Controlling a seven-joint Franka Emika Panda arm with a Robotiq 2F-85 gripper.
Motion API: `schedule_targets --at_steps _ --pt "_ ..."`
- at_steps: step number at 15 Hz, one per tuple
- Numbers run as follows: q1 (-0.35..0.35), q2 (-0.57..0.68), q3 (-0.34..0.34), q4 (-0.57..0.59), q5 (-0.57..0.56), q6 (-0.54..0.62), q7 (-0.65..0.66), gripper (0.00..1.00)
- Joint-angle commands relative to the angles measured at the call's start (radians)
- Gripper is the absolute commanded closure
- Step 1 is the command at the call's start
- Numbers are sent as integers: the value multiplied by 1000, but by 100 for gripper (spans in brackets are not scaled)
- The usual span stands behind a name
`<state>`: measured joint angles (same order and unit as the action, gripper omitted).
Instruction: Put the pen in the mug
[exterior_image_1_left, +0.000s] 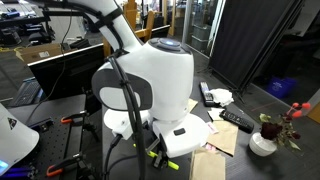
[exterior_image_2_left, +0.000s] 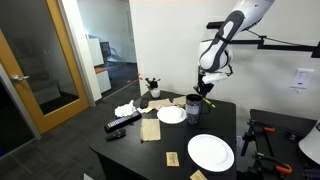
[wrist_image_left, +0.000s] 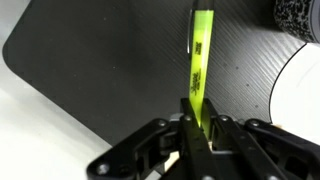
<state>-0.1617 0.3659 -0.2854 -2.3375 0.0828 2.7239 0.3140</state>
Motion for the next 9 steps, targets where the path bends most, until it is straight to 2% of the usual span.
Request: schedule_targets --at_steps 1,9 --pt "31 -81 -30 4 -79 -90 2 97" --pt "30 -227 2 29 -185 -245 -6 97"
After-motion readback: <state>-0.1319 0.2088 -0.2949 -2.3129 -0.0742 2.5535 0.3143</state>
